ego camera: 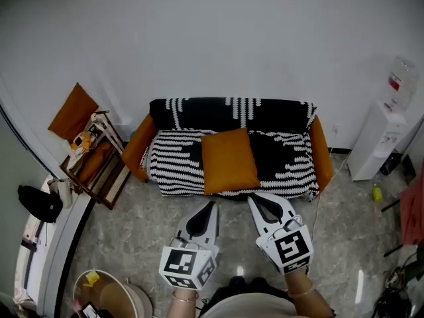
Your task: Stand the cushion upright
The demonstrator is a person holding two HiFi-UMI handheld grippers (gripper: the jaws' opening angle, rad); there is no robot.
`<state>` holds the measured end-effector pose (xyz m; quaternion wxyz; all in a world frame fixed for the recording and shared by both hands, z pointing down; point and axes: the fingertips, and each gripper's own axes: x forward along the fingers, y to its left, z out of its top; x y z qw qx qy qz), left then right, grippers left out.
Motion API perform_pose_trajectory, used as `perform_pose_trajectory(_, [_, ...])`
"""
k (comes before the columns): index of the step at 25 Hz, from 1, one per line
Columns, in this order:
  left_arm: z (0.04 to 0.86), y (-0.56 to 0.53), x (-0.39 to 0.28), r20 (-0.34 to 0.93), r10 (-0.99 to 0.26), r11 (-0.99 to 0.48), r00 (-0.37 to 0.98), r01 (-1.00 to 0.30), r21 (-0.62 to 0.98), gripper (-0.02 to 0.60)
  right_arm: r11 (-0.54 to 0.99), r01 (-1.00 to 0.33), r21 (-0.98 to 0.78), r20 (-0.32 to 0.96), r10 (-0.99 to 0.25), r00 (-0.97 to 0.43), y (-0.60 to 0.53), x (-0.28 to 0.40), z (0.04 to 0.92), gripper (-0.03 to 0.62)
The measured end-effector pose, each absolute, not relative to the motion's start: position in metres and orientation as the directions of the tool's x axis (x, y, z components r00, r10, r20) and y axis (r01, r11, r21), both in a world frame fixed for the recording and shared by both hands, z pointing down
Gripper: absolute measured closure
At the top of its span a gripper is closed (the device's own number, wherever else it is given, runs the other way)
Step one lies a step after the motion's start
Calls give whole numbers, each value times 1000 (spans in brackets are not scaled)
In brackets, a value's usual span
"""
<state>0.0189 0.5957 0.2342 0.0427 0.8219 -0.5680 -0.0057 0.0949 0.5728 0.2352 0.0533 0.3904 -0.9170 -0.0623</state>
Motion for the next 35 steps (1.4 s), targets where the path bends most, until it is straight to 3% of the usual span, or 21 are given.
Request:
perform_pose_trajectory(11, [250, 567, -15, 44, -915, -397, 402, -913, 99, 563, 657, -732, 181, -5, -744, -669, 541, 60, 243, 586])
perform_pose_trajectory(35, [282, 421, -35, 67, -891, -438, 450, -888, 139, 563, 647, -748, 150, 58, -761, -646, 395, 42, 281, 586])
